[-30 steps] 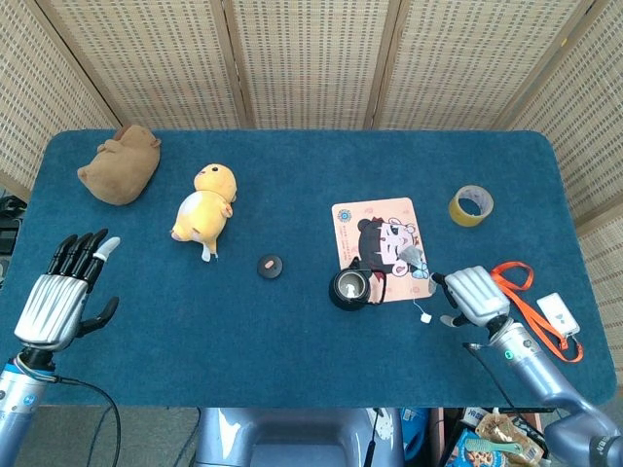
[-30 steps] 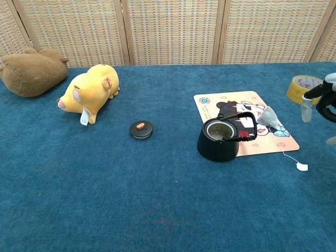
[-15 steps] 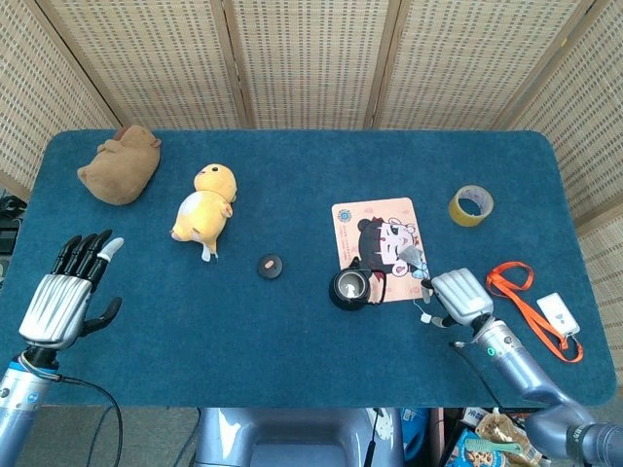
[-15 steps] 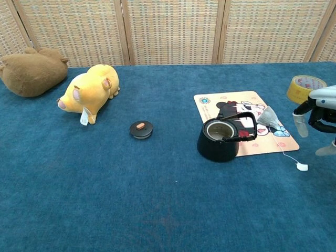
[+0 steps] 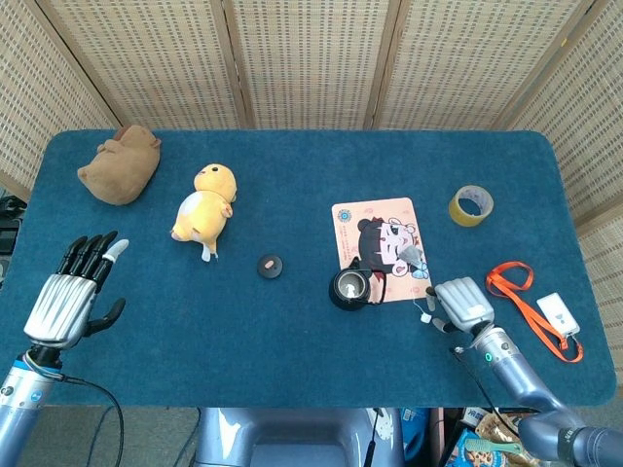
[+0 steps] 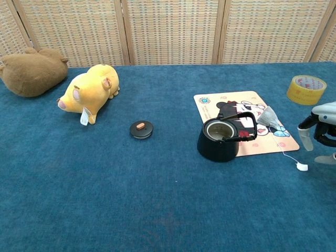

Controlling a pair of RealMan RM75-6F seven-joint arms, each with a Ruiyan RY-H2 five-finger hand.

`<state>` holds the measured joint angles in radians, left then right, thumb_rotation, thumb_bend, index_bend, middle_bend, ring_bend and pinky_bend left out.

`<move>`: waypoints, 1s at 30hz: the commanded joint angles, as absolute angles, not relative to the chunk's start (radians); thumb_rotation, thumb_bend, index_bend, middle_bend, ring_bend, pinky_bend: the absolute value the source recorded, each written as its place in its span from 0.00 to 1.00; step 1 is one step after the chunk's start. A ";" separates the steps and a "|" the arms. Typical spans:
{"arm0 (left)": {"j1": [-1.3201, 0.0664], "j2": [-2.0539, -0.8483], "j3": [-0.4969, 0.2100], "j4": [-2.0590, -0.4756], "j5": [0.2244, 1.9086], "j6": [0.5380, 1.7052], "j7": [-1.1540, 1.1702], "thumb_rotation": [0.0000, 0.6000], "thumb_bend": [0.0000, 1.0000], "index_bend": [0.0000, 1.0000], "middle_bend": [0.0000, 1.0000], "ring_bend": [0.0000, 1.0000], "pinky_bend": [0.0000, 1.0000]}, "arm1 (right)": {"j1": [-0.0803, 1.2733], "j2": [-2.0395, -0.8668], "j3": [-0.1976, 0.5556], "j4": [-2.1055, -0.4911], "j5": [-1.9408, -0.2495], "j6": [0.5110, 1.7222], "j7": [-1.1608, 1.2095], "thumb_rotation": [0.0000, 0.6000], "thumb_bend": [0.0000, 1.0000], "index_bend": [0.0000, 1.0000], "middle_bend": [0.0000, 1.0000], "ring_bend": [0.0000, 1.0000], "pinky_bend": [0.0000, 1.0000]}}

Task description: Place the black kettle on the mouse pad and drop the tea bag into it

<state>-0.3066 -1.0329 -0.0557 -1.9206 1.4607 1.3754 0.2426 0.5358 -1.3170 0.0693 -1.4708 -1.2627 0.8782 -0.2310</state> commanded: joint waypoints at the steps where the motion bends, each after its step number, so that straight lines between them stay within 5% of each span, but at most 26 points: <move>1: -0.308 -1.034 -0.057 -1.918 1.460 1.368 0.241 1.00 0.39 0.00 0.00 0.00 0.00 | 0.534 -1.322 0.065 -1.473 -1.252 0.880 -0.244 1.00 0.44 0.58 0.93 1.00 1.00; 30: -0.307 -1.038 -0.061 -1.896 1.473 1.338 0.210 1.00 0.39 0.00 0.00 0.00 0.00 | 0.558 -1.396 0.054 -1.450 -1.115 0.869 -0.376 1.00 0.44 0.58 0.93 1.00 1.00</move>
<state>-0.3077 -1.0376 -0.0611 -1.8972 1.4731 1.3387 0.2111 0.5566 -1.3949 0.0551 -1.4499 -1.1177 0.8703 -0.3731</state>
